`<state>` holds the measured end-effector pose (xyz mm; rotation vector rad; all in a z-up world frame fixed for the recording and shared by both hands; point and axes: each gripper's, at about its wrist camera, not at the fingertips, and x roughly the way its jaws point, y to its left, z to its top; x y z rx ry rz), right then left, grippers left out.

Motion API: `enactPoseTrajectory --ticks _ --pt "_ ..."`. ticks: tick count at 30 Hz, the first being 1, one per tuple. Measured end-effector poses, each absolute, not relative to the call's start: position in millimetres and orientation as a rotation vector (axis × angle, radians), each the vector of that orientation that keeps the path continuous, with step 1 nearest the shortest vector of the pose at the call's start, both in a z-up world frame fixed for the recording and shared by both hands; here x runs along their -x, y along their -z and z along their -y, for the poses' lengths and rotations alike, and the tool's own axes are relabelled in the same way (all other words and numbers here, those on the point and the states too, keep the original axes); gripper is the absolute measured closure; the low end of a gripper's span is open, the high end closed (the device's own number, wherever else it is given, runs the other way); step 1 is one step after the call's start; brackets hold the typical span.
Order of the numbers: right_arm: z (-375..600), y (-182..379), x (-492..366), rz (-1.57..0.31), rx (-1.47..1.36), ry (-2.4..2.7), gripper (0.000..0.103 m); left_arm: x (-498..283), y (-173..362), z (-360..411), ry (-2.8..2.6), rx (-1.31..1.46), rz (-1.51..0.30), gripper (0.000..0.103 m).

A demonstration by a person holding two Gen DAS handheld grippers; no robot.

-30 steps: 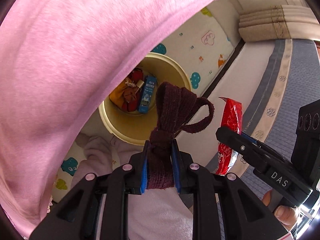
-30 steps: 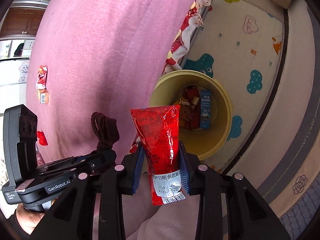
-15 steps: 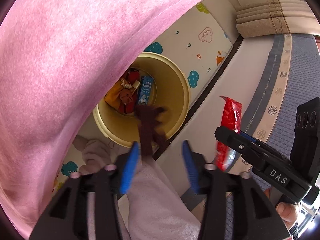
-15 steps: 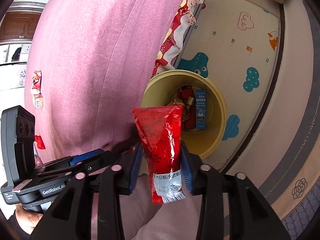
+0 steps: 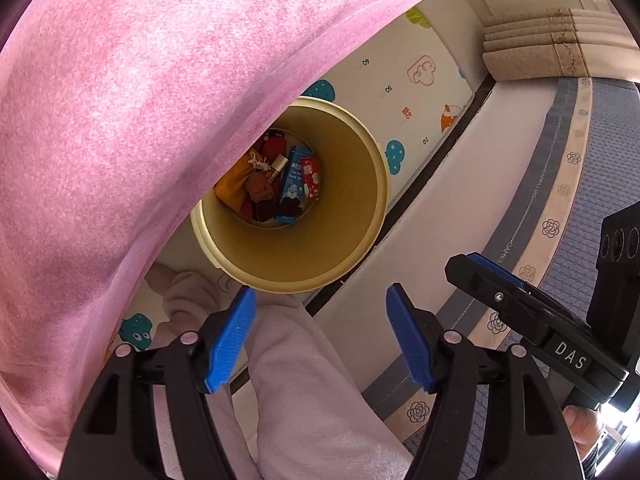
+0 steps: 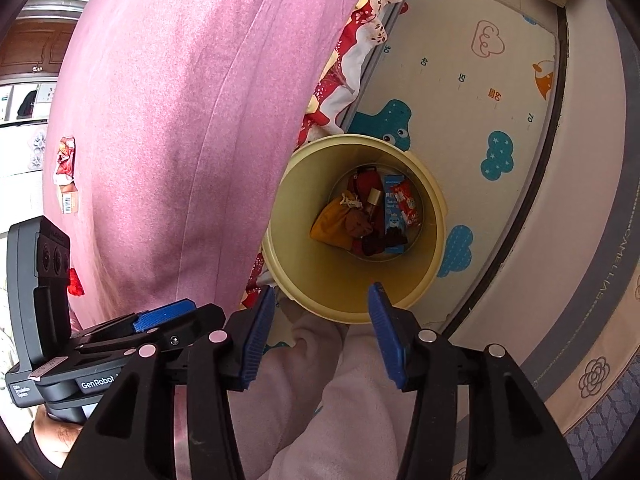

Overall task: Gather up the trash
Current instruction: 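Bring both open tools back over the L'Oreal box and red snack bag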

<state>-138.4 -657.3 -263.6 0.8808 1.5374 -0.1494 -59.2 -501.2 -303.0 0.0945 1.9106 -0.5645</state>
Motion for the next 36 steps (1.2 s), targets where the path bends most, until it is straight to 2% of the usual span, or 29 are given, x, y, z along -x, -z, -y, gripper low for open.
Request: enactPoseTrajectory --ticks 17,36 --pt "636 226 96 -1.512 -0.803 0.16 0.056 30 258 472 0.582 0.005 -1.828 0.032" --pt "493 156 -45 -1.441 -0.583 -0.078 0.056 -52 187 292 0.348 0.288 -1.65 0.029"
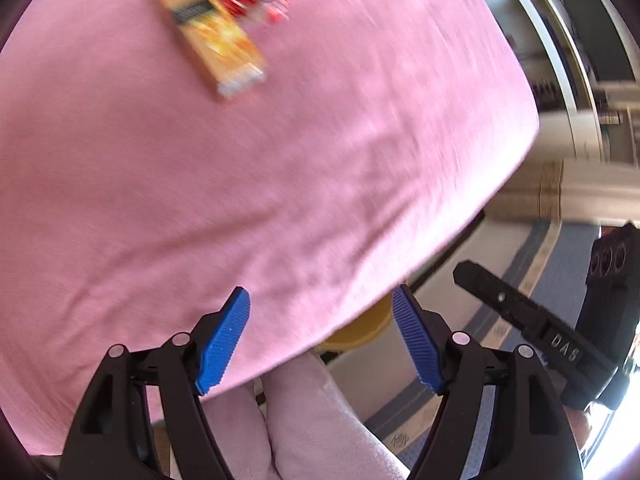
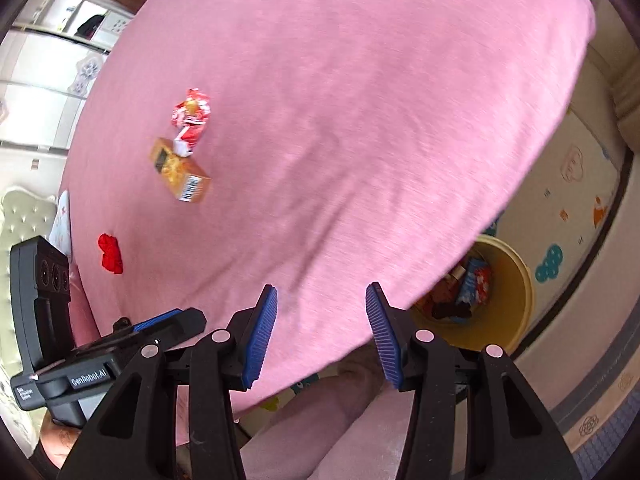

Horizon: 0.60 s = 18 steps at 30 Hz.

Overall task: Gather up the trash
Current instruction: 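Bring both open tools back over the L'Oreal box and red snack bag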

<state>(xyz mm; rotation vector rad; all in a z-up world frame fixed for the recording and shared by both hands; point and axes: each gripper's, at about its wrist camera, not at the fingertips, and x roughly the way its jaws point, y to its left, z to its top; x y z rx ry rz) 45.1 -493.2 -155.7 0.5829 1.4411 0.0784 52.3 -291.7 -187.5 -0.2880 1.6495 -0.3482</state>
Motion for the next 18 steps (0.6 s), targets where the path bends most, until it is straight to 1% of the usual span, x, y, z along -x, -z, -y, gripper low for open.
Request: enactPoseTrajectory --ticks 5,9,14,18 --pt "466 145 -83 -1.424 -0.537 -0.137 0.056 -84 176 258 0.276 0.364 -1.59 0.029" --pt "450 140 -121 -1.424 -0.483 -0.197 0.056 -100 173 245 0.226 0.428 -1.57 0.028" --pt "440 153 -172 -1.449 -0.454 -0.27 0.056 -129 180 241 0.169 0.449 -1.562 0.028" --pt "432 167 -208 -1.469 -0.437 -0.311 0.056 -152 196 239 0.116 0.483 -1.578 0.027"
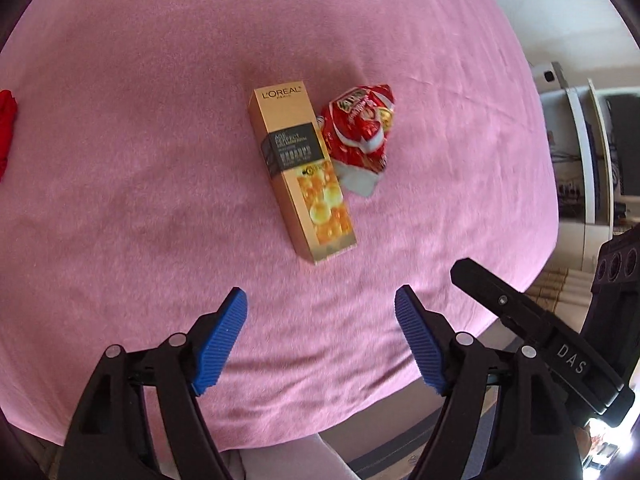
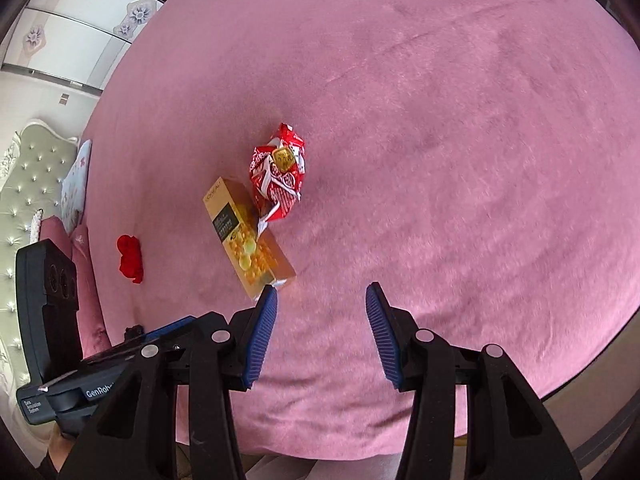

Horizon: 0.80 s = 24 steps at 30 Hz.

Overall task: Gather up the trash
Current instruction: 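Bring both open tools back over the L'Oreal box and red snack bag, then grasp the L'Oreal box with the left tool while the right tool grasps the red snack bag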

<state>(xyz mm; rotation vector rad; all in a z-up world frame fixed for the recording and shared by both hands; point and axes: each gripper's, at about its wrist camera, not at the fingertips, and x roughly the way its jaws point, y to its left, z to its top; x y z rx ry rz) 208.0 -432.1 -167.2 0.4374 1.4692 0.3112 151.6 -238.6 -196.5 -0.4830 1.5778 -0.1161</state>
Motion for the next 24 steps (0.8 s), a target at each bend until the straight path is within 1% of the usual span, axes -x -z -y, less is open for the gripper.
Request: enactPoseTrajectory --ticks 16,17,18,24 --pt "396 209 -298 -1.547 -0.406 -0.43 0.056 -207 249 241 -0.01 0.533 -1.645 0.027" --pt "393 211 -301 -1.55 -0.403 -0.437 0.056 -209 252 240 -0.026 0.528 -1.645 0.028" --pt "390 213 -304 -1.553 -0.395 -0.442 0.056 -211 254 239 -0.032 0.529 -1.649 0.032" --pt "374 225 -316 -1.581 -0.379 -0.461 0.048 -212 267 244 -0.041 0.479 -1.681 0.043"
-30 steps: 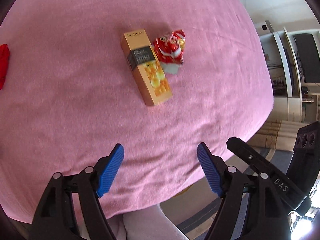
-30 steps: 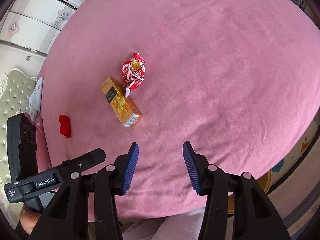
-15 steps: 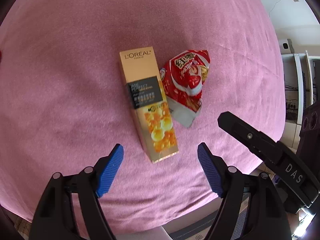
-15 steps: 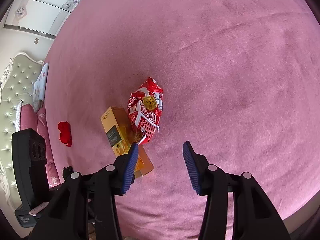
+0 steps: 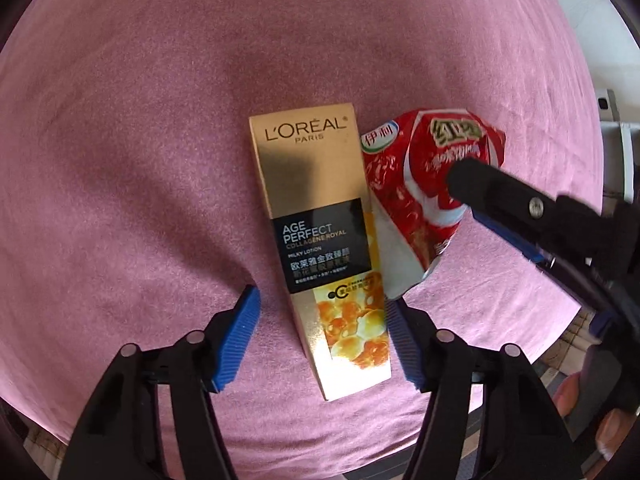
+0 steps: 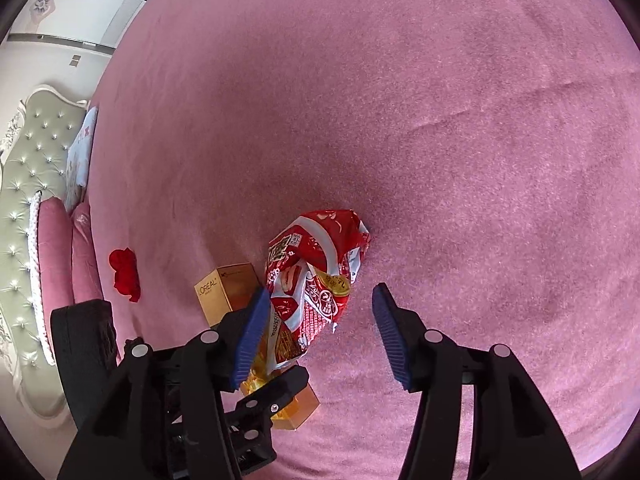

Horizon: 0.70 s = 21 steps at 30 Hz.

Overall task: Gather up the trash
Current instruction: 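Grasp the L'Oreal box with the left tool while the right tool grasps the red snack bag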

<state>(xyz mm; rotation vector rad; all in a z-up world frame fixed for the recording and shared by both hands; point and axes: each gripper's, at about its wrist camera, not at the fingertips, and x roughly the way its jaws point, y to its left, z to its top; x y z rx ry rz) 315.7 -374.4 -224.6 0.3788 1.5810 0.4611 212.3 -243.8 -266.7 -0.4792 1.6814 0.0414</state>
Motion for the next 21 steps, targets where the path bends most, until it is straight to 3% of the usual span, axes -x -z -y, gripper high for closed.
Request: enactPoseTrajectory --ticks 4,6,9,17,21 --pt "368 227 -324 -1.586 -0.398 -0.461 0.046 -210 266 244 -0.061 0.433 -1.681 0.059" --pt "362 228 -327 -1.594 -0.385 -0.457 0.046 -207 266 239 -0.047 0.449 -1.672 0.062" --pt "349 229 -329 -1.6 -0.38 -0.484 0.049 -204 265 230 -0.033 0.491 -1.66 0.064" --pt "330 230 -324 -1.588 -0.267 -0.476 0.07 -190 255 200 -0.033 0.589 -1.635 0.066" --pt "333 220 -315 -1.557 -0.263 -0.473 0.075 -181 246 188 -0.025 0.593 -1.624 0.066"
